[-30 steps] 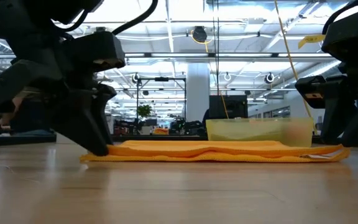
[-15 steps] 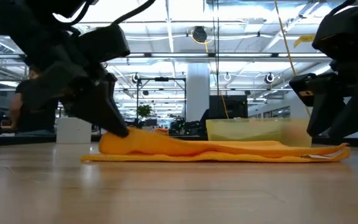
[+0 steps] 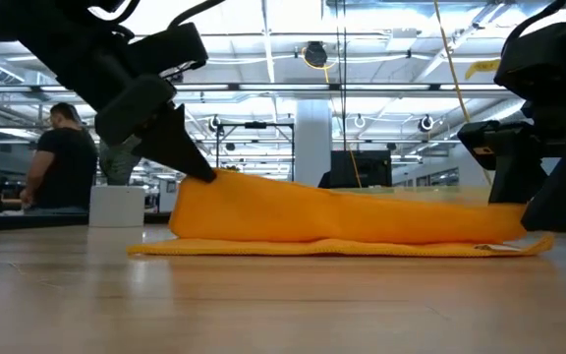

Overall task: Fold microfiber towels
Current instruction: Fold the orange kitchen towel

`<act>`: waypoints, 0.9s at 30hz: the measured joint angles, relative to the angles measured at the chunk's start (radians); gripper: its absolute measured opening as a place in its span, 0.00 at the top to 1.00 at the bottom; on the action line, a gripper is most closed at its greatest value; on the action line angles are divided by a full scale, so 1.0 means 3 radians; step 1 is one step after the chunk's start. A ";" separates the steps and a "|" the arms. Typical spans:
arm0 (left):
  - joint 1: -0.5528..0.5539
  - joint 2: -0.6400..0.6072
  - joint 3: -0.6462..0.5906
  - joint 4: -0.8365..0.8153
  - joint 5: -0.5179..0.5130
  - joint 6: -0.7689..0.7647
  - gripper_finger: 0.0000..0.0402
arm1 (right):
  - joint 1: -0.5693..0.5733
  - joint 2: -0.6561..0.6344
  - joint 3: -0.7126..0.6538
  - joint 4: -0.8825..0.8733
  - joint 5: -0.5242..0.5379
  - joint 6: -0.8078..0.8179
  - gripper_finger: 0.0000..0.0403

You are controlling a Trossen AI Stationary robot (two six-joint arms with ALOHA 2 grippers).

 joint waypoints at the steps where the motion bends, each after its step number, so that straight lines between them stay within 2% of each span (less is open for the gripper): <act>1: 0.0010 0.0000 0.0000 -0.0009 0.0001 -0.0017 0.97 | -0.0006 0.0001 0.0000 0.0000 0.0012 -0.0003 0.71; 4: 0.0032 0.0001 0.0000 -0.0034 0.0005 -0.0082 0.99 | -0.0010 0.0000 0.0000 -0.0017 0.0120 -0.0012 0.72; 8: 0.0032 0.0001 0.0000 -0.0056 0.0014 -0.0082 0.96 | -0.0011 0.0001 0.0000 -0.0036 0.0368 -0.0016 0.76; 14: 0.0020 0.0001 0.0000 -0.0056 0.0025 -0.0073 0.99 | -0.0011 0.0000 0.0001 -0.0167 0.0475 -0.0037 0.93; 16: 0.0020 0.0001 0.0000 -0.0055 0.0025 -0.0070 0.98 | -0.0011 0.0000 0.0001 -0.0224 0.0611 -0.0042 0.98; 19: 0.0018 0.0003 0.0000 -0.0055 0.0024 -0.0023 0.96 | -0.0007 -0.0038 0.0001 -0.0228 0.0856 -0.0071 0.98; 27: -0.0147 -0.0108 -0.0002 -0.0054 -0.0003 0.0278 0.98 | 0.0102 -0.0358 0.0001 -0.0254 0.0973 -0.0313 1.00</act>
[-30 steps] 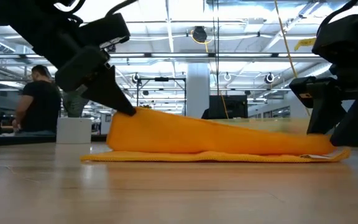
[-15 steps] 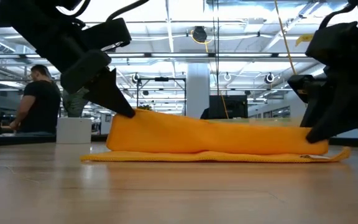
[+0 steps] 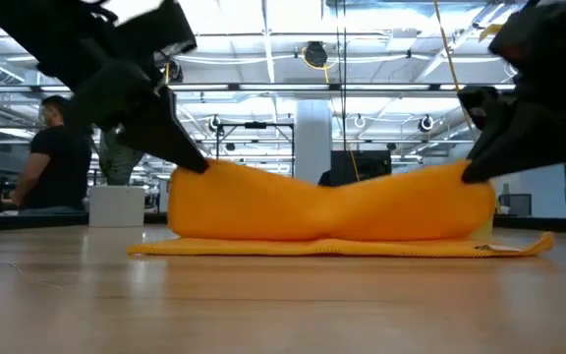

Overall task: Fold microfiber towels
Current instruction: Fold the orange kitchen towel

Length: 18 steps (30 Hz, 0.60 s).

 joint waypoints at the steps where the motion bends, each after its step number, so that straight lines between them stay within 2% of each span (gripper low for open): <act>1: -0.0034 -0.0020 0.0000 0.0023 -0.0001 0.0045 0.97 | 0.0036 -0.0051 0.0000 -0.0006 0.0017 -0.0042 1.00; 5: -0.0177 -0.0026 0.0001 0.0163 0.0001 0.0269 0.99 | 0.0203 -0.0205 0.0000 0.0003 0.0059 -0.0124 1.00; 8: -0.0262 -0.0025 0.0000 0.0170 0.0067 0.0348 0.98 | 0.0312 -0.0230 0.0000 -0.0015 -0.0037 -0.0123 1.00; 12: -0.0316 -0.0023 0.0000 0.0160 0.0086 0.0285 0.96 | 0.0378 -0.0156 0.0000 -0.0020 -0.0119 0.0009 1.00; 18: -0.0320 0.0065 0.0001 0.0168 0.0260 0.0250 0.99 | 0.0361 0.0092 0.0000 -0.0003 -0.0297 0.0120 1.00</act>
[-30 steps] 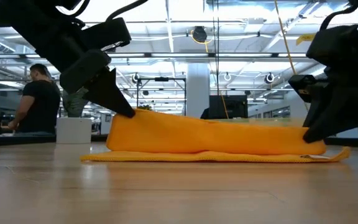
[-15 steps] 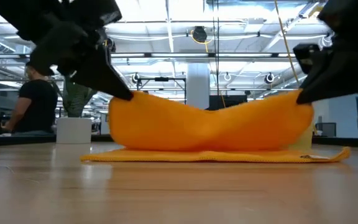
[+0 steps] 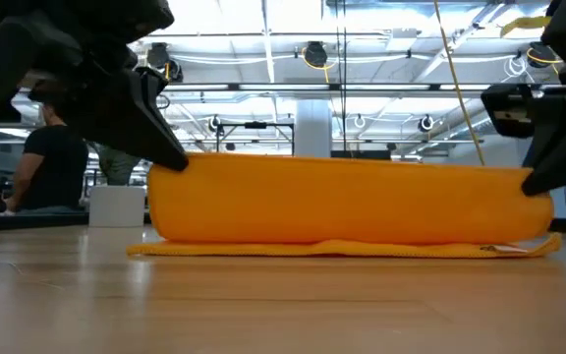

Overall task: Fold microfiber towels
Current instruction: Fold the orange kitchen towel

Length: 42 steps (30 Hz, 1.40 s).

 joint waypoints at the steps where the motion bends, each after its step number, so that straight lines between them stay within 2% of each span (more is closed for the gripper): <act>1: 0.0001 0.0019 0.0000 -0.0001 0.0007 -0.0002 0.98 | -0.0004 0.0041 0.0000 0.0012 -0.0024 0.0017 1.00; 6: 0.0010 0.0138 -0.0001 0.0006 0.0147 -0.0003 0.94 | -0.0013 0.0152 0.0000 0.0097 -0.0179 0.0034 1.00; 11: 0.0010 0.0167 0.0000 0.0010 0.0303 -0.0004 0.96 | -0.0013 0.0153 0.0000 0.0107 -0.0197 0.0070 0.99; 15: 0.0010 0.0167 -0.0001 0.0004 0.0396 0.0024 0.96 | -0.0038 0.0153 0.0000 0.0107 -0.0214 0.0082 0.94; 18: 0.0010 0.0167 -0.0001 0.0006 0.0416 0.0010 0.89 | -0.0088 0.0155 -0.0001 0.0168 -0.0394 0.0097 0.88; 24: 0.0011 0.0159 -0.0001 -0.0081 0.0491 -0.0098 0.68 | -0.0209 0.0153 -0.0094 0.0432 -0.0756 0.0236 0.71; 28: 0.0008 -0.0014 -0.0001 -0.0272 0.0501 -0.0300 0.61 | -0.0246 0.0153 -0.0094 0.0463 -0.1036 0.0283 0.66; 32: 0.0038 -0.0233 -0.0001 -0.0387 0.0135 -0.0442 0.61 | -0.0296 0.0083 -0.0094 0.0580 -0.1125 0.0277 0.67; 34: 0.0102 -0.0273 0.0000 -0.0326 0.0062 -0.0436 0.61 | -0.0343 0.0024 -0.0094 0.0668 -0.1124 0.0245 0.69; 39: 0.0355 -0.0177 0.0003 -0.0187 0.0373 -0.0386 0.61 | -0.0508 -0.0012 -0.0094 0.0912 -0.0991 0.0253 0.77; 42: 0.0470 -0.0054 -0.0002 -0.0205 0.0382 -0.0380 0.60 | -0.0662 -0.0012 -0.0153 0.0909 -0.0845 0.0353 0.82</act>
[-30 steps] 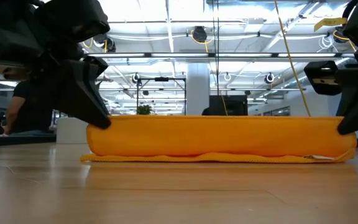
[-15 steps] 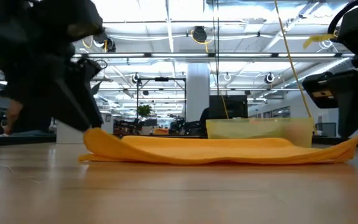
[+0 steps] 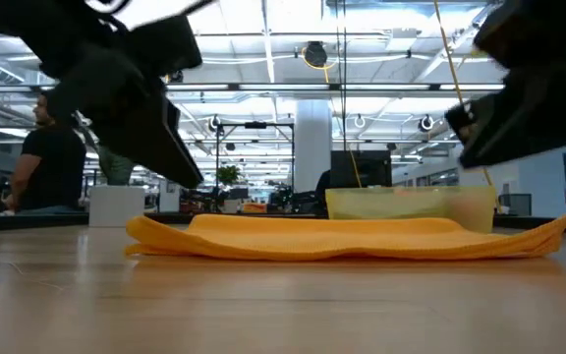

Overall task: Fold microfiber towels
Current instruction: Fold the orange kitchen towel

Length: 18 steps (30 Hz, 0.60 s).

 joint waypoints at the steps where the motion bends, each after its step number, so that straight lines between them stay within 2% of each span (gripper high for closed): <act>1: 0.0036 0.0040 0.0001 0.0012 0.0001 0.0011 0.60 | -0.0062 0.0002 -0.0047 -0.0009 -0.0001 0.0040 0.83; 6: 0.0132 0.0123 0.0001 -0.0073 -0.0003 0.0017 0.60 | -0.0290 0.0004 -0.0310 0.0023 0.0002 0.0255 0.89; 10: 0.0071 0.0083 0.0001 -0.0175 -0.0045 0.0071 0.60 | -0.0396 0.0004 -0.0482 0.0102 0.0012 0.0366 0.92; 13: -0.0060 0.0064 0.0001 -0.0122 -0.0051 0.0301 0.60 | -0.0420 0.0000 -0.0515 0.0123 0.0012 0.0242 0.94; 18: -0.0351 0.0065 0.0001 0.0109 0.0217 0.0809 0.60 | -0.0419 -0.0111 -0.0514 0.0346 0.0002 -0.0063 0.96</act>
